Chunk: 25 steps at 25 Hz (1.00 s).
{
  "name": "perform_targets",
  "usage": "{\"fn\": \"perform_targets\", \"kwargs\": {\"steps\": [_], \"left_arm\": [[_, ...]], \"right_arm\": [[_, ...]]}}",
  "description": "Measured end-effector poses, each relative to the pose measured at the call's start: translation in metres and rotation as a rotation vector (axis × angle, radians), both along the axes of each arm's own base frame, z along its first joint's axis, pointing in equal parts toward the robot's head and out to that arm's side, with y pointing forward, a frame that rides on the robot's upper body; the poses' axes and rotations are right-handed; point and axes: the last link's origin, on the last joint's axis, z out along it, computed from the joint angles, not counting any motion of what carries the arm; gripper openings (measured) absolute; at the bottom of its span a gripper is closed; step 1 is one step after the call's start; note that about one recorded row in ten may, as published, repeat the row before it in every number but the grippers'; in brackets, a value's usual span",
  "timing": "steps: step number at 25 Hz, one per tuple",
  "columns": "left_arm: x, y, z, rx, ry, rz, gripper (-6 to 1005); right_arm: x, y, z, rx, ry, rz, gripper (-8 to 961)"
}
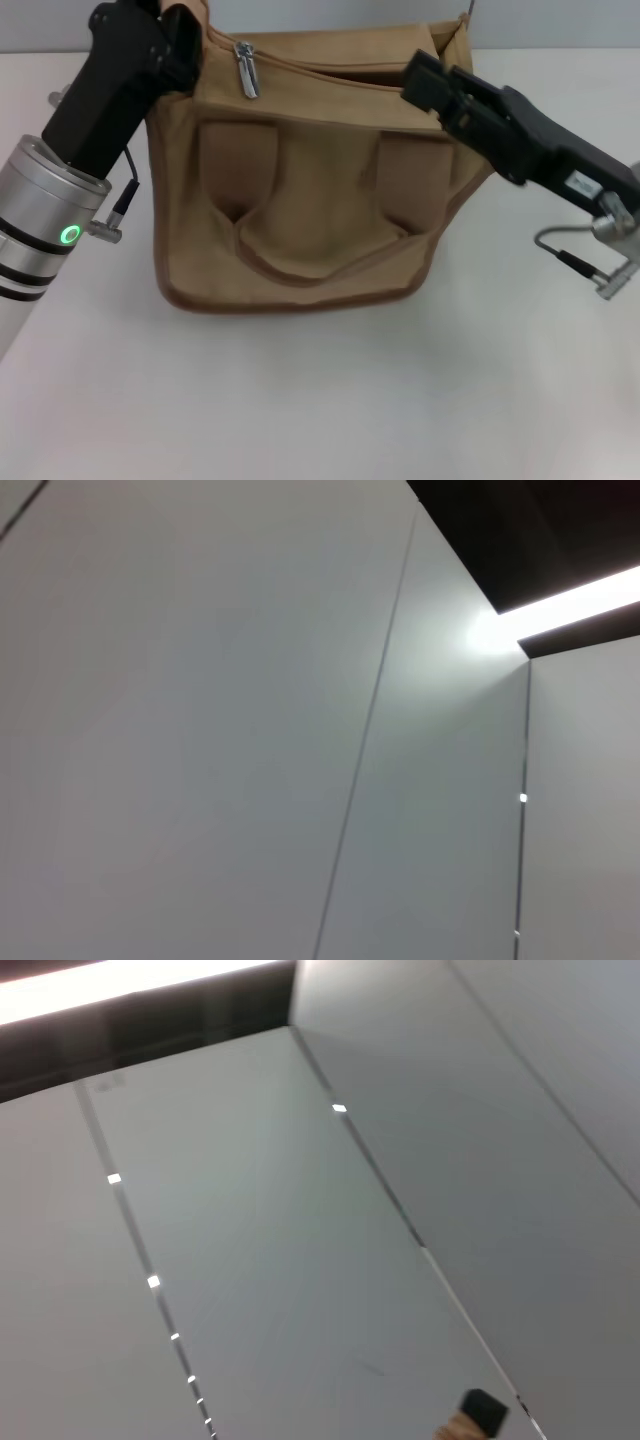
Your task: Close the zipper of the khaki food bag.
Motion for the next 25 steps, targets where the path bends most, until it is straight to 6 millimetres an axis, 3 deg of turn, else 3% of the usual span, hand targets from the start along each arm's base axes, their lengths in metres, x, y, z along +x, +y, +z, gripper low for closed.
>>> {"fn": "perform_targets", "kwargs": {"steps": [3, 8, 15, 25], "left_arm": [[0.002, 0.000, -0.001, -0.006, 0.001, -0.008, 18], [0.005, 0.000, -0.003, -0.015, -0.006, -0.013, 18], [0.016, 0.005, -0.006, -0.031, 0.003, -0.052, 19], [0.026, 0.009, -0.009, -0.040, -0.003, -0.078, 19]], "right_arm": [[-0.003, 0.012, -0.004, -0.096, 0.007, -0.075, 530], [-0.011, 0.025, -0.010, -0.201, -0.004, -0.125, 332], [-0.031, 0.036, -0.020, -0.276, -0.088, -0.069, 335], [-0.040, 0.050, -0.027, -0.275, -0.128, -0.099, 332]]}}
